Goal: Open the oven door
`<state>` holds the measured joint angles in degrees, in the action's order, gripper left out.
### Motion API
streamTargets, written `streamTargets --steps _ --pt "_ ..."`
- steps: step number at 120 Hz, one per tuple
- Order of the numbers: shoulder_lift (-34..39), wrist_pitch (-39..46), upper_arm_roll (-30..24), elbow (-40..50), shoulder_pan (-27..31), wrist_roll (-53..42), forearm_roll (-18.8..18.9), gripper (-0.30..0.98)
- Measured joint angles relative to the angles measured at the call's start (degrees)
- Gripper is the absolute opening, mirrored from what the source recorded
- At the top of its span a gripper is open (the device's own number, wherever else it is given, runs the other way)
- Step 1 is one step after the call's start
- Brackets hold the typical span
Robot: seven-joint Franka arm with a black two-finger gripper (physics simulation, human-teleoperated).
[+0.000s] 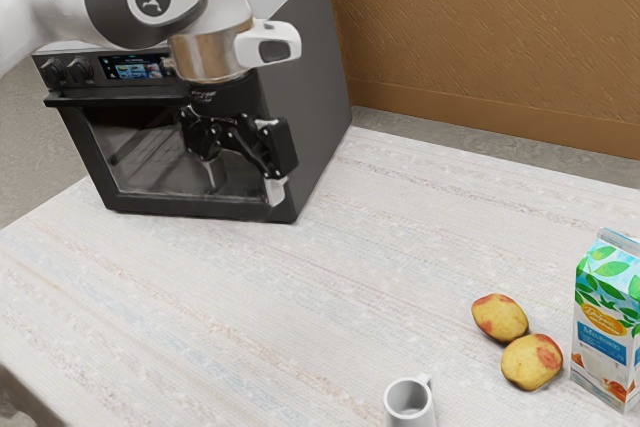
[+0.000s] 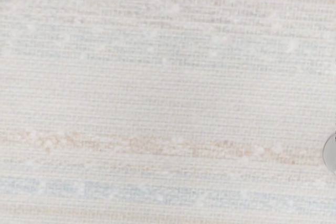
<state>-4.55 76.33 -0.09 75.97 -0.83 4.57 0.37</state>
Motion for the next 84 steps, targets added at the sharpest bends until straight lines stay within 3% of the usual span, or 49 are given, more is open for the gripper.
streamTargets --steps 31,41,46,57,67,73,84 --pt "0.11 4.74 0.18 -0.08 -0.10 -1.31 -0.48 0.69" --pt "6.31 5.53 -0.47 -4.40 1.11 -2.36 -0.40 0.69" --pt "11.63 6.66 -5.55 -5.56 7.52 -5.05 0.06 0.69" --pt "22.81 9.90 -17.72 -3.26 28.77 -15.28 0.52 0.68" --pt "27.16 12.64 -28.56 1.81 44.57 -23.63 1.29 0.68" --pt "27.24 14.91 -32.25 3.79 48.60 -28.88 2.59 0.69" --pt "25.65 18.90 -31.66 5.28 50.93 -38.30 3.60 0.69"
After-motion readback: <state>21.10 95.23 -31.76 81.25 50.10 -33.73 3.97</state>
